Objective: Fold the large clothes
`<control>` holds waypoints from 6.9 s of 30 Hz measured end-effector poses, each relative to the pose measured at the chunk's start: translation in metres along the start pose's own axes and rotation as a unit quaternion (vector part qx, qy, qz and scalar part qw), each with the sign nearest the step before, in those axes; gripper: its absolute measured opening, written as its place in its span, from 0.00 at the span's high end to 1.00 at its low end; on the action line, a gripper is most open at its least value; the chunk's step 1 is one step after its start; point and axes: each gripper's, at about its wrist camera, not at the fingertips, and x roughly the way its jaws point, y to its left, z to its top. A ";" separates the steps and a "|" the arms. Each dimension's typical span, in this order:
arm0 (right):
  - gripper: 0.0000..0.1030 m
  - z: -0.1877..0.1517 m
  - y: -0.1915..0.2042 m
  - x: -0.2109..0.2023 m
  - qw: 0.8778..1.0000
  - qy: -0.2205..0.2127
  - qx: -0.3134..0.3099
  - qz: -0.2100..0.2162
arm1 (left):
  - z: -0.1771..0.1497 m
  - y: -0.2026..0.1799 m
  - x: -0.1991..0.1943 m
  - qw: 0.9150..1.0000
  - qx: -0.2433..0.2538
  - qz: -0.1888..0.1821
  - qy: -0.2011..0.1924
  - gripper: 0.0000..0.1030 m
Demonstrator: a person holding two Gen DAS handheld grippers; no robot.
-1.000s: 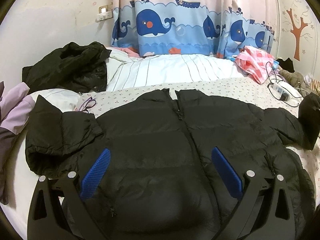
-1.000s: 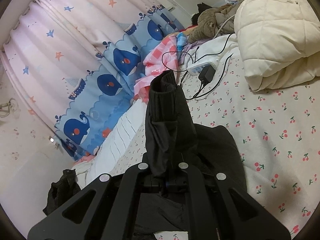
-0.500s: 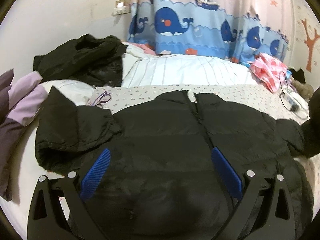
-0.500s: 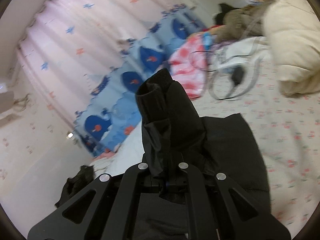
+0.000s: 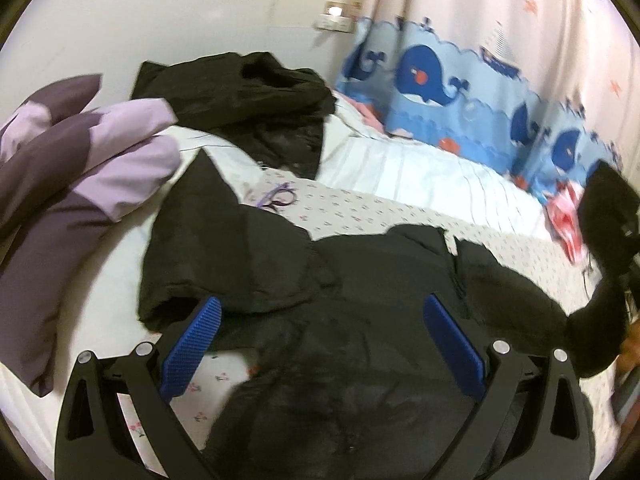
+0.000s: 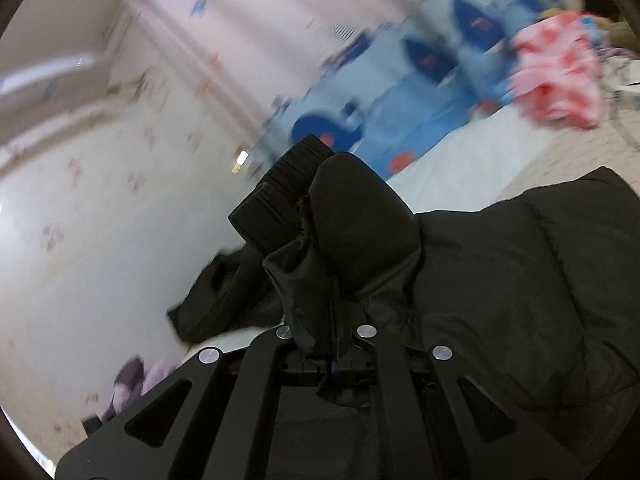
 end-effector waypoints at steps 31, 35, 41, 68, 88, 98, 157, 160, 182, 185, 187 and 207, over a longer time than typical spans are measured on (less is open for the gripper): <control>0.11 -0.117 0.046 0.081 0.967 0.217 -0.096 -0.091 | 0.011 0.046 -0.001 0.999 -0.050 0.011 0.006 0.06; 0.08 -0.104 -0.030 0.058 0.965 0.195 -0.008 -0.175 | 0.019 0.064 -0.004 0.998 -0.058 0.022 -0.003 0.06; 0.09 -0.091 -0.034 0.054 0.976 0.176 0.075 -0.102 | 0.027 0.070 -0.009 0.998 -0.032 0.033 -0.031 0.06; 0.07 -0.162 0.007 0.133 0.918 0.331 -0.095 -0.197 | -0.003 0.019 0.190 0.942 0.250 0.199 0.105 0.07; 0.07 -0.158 0.002 0.130 0.921 0.330 -0.082 -0.190 | 0.043 0.072 0.121 0.995 -0.014 -0.086 0.058 0.88; 0.07 -0.122 0.007 0.099 0.954 0.245 0.116 0.131 | 0.035 -0.013 0.085 0.970 0.043 -0.235 0.054 0.88; 0.40 -0.026 -0.150 -0.001 0.928 0.202 -0.077 -0.304 | -0.002 -0.031 0.135 0.979 0.059 -0.117 0.158 0.13; 0.31 -0.015 -0.125 -0.012 0.929 0.144 -0.093 -0.328 | 0.006 -0.030 0.125 0.982 0.059 -0.118 0.134 0.13; 0.19 -0.057 -0.149 0.052 0.927 0.175 -0.106 -0.316 | -0.007 -0.028 0.159 0.978 0.057 -0.103 0.171 0.07; 0.16 -0.065 -0.162 0.065 0.913 0.205 -0.110 -0.336 | -0.001 -0.036 0.152 0.981 0.072 -0.103 0.147 0.07; 0.14 -0.076 -0.173 0.072 0.905 0.219 -0.110 -0.347 | -0.008 -0.039 0.164 0.979 0.087 -0.084 0.166 0.07; 0.09 -0.058 -0.179 -0.003 0.927 0.211 -0.053 -0.307 | -0.006 -0.018 0.155 0.974 0.050 -0.111 0.192 0.07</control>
